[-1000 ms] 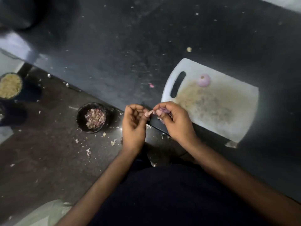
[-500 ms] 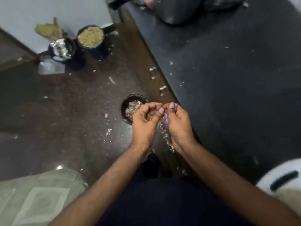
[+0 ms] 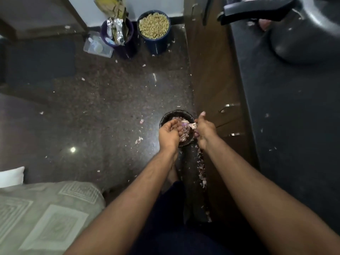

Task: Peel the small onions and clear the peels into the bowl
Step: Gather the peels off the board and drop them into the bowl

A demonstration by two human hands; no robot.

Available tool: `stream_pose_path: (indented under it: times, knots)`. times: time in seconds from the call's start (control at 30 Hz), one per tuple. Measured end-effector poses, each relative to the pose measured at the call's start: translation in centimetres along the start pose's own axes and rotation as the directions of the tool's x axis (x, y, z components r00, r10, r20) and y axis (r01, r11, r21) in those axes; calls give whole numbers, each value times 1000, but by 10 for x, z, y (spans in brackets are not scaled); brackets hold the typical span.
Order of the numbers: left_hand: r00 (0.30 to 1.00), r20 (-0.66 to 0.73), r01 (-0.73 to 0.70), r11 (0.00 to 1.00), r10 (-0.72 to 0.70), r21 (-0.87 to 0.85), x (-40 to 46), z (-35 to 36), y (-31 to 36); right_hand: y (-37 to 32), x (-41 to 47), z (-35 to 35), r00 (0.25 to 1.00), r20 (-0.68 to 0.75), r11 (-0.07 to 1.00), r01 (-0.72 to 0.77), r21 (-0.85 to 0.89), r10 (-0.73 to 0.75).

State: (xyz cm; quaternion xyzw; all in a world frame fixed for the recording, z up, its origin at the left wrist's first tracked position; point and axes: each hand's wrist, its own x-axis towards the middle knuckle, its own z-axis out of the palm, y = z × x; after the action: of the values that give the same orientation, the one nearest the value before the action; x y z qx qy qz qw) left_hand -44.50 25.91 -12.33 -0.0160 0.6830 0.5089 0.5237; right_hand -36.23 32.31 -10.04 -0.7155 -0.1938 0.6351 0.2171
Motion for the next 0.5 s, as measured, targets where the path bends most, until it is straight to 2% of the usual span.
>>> stream_pose_path:
  times: [0.13,0.23,0.3,0.4,0.43,0.5]
  knots:
    - [999,-28,21,1000,-21,2,18,6,3,-4,20,2,982,140,992,-121,-48,126]
    - [999,-34,-7,999,9,39,26,7,-2,-4,19,1,984,143,981,-77,-180,103]
    - [998,-55,-29,997,34,75,27,5,-5,5,28,0,991,127,935,91,-342,-49]
    - [994,-92,-50,995,58,88,24,-1,-9,13,41,-8,929,156,674,353,-649,-336]
    - [993,-103,-52,995,62,88,23,-3,-11,14,40,-11,895,172,604,409,-684,-411]
    - [990,-123,-56,995,66,83,21,-7,-15,11,33,-14,835,216,535,500,-681,-506]
